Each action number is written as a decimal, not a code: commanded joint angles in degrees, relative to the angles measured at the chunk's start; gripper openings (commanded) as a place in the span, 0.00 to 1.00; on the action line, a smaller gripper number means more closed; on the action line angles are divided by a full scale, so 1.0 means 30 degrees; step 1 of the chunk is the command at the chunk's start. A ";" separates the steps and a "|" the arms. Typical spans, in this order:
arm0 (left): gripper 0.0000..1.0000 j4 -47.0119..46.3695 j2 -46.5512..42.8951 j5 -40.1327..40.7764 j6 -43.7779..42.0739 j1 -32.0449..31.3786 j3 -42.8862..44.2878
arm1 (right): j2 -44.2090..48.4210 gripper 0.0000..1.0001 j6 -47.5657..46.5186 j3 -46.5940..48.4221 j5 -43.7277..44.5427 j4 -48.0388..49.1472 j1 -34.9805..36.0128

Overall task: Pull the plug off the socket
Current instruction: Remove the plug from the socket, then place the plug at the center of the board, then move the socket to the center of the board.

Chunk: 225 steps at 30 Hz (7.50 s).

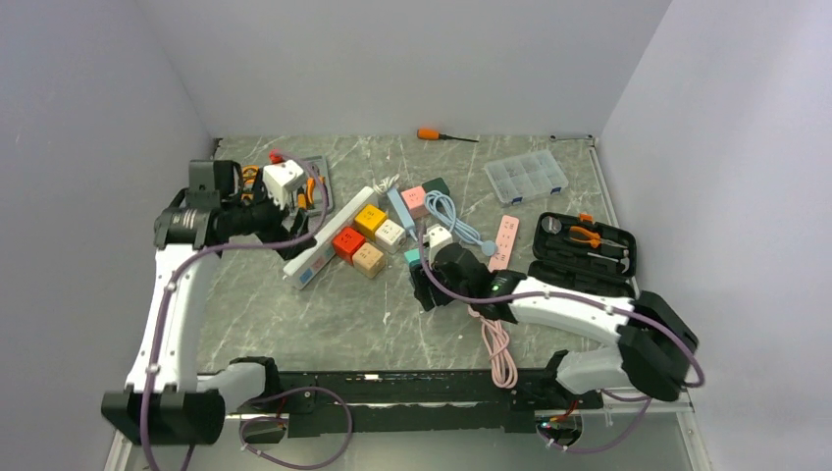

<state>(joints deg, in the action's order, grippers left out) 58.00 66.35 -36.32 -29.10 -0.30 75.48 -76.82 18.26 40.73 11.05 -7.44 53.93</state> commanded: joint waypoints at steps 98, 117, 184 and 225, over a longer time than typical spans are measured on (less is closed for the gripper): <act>0.00 -1.5737 -0.5734 1.3605 -1.9932 -1.5791 -1.6119 | 0.3068 0.00 -0.1473 0.1464 -1.1326 -0.5077 -0.1393; 0.00 -1.1960 -0.7802 0.8128 -1.6905 -1.5419 -1.5998 | 0.0242 0.00 0.2939 0.0268 -0.1512 -0.4447 -0.2417; 0.99 -0.4394 0.4238 1.1307 -0.3998 -1.5404 -0.1119 | 0.5448 1.00 0.4054 0.3486 0.1229 -0.7218 -0.4675; 0.32 -0.7045 0.8463 0.9454 0.0707 -0.4413 -0.3398 | 0.1177 1.00 0.2739 0.5247 0.1366 -0.5963 -0.4893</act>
<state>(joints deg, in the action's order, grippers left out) 31.66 97.03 -7.29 -27.11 -14.39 70.46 -71.81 27.38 56.21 15.07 -28.77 39.51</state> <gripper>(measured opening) 0.386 0.997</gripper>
